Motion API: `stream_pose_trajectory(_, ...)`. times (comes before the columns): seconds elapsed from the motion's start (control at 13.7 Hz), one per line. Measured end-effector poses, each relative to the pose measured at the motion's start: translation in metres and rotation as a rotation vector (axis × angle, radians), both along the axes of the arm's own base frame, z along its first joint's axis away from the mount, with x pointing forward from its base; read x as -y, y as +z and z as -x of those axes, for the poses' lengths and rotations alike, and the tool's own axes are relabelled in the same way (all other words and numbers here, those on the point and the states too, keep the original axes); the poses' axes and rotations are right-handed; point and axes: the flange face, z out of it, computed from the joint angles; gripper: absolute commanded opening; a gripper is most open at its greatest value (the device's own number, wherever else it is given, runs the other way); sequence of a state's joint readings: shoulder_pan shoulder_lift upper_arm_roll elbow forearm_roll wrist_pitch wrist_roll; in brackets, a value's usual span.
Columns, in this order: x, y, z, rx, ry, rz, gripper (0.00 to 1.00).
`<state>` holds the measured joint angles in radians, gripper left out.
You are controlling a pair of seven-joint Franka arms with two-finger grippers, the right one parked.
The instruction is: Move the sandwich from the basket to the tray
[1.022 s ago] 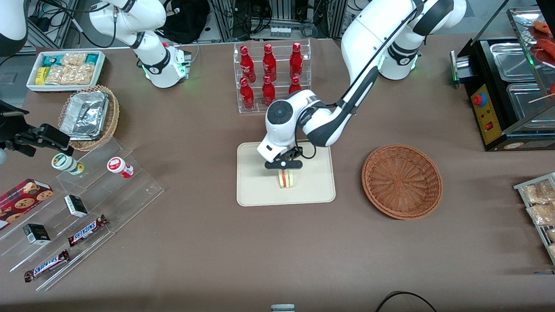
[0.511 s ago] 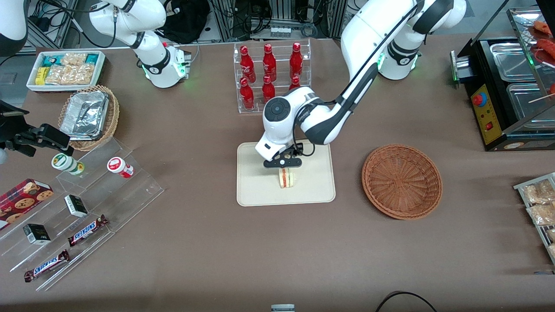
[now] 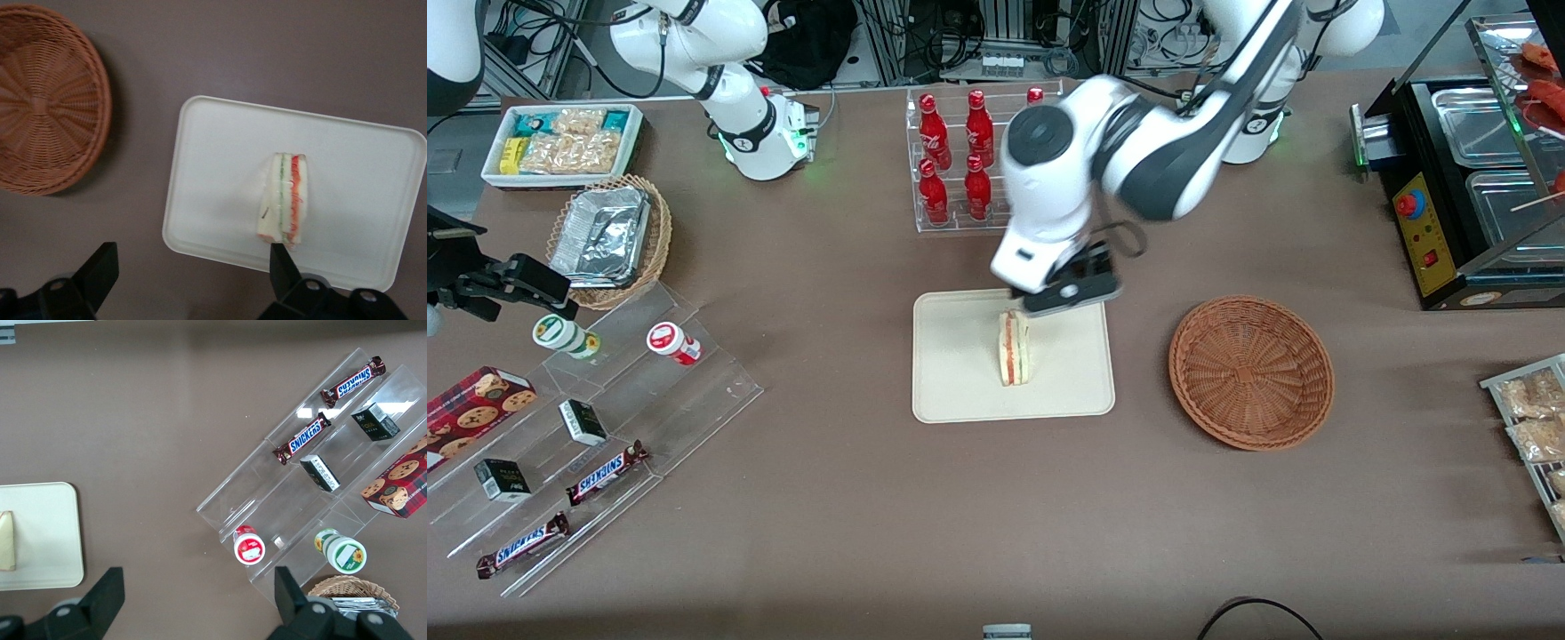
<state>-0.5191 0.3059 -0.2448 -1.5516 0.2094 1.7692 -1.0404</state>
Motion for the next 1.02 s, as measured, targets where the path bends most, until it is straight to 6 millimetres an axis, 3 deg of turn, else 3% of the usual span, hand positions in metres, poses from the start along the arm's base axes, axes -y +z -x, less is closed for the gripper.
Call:
stream_pose_trajectory(0.29,-0.100,0.097,0.005,-0.028,0.088,-0.079,1.00)
stream_pose_trajectory(0.51,-0.170,0.153,0.022,-0.084,0.052,-0.089,1.00)
stream_pose_trajectory(0.73,-0.241,0.184,0.025,-0.145,-0.015,-0.046,1.00)
stream_pose_trajectory(1.02,-0.331,0.193,0.013,-0.209,-0.093,0.024,1.00)
